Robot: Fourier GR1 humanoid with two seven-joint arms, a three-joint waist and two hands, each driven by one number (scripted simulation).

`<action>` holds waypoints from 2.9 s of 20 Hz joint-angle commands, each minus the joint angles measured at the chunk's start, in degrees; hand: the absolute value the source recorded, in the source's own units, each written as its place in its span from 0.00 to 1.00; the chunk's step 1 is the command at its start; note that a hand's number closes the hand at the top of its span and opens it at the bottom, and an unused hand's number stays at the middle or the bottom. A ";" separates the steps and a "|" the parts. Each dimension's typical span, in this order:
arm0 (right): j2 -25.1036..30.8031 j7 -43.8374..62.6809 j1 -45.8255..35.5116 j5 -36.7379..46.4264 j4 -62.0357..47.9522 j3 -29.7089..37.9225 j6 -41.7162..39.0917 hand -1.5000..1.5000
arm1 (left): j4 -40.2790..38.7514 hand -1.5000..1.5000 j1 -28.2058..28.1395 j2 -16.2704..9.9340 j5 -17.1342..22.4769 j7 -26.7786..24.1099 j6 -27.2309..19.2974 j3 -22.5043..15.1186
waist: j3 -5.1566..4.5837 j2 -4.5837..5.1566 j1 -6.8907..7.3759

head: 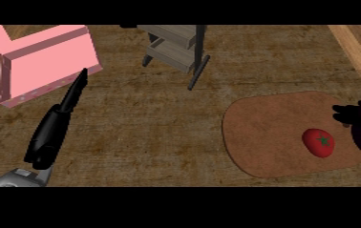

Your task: Pick the tomato from the cutting board and place it in the tiered basket

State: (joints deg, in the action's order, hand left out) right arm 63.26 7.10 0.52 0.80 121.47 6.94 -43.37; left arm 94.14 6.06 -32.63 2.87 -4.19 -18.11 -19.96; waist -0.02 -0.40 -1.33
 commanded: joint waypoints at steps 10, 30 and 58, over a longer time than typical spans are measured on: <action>-10.95 11.86 7.85 27.98 10.63 -13.62 3.91 0.00 | 0.66 0.50 3.03 3.91 -3.37 4.21 3.23 0.92 | 0.07 0.43 1.38; -16.24 -2.70 10.73 48.29 -5.54 -11.57 7.00 0.00 | 5.23 0.50 -1.68 6.15 -6.36 4.39 11.64 9.67 | 0.04 0.29 1.25; -31.70 -14.49 0.81 63.30 -25.42 -8.37 16.46 0.00 | 3.77 0.50 -3.21 16.45 -15.39 1.64 17.78 14.19 | 0.02 0.38 1.51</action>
State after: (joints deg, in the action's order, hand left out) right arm 33.85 -6.21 3.38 61.80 100.38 -0.42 -28.26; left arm 94.80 4.37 -17.20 -11.63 -3.69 -1.27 -5.82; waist -0.19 -0.13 0.01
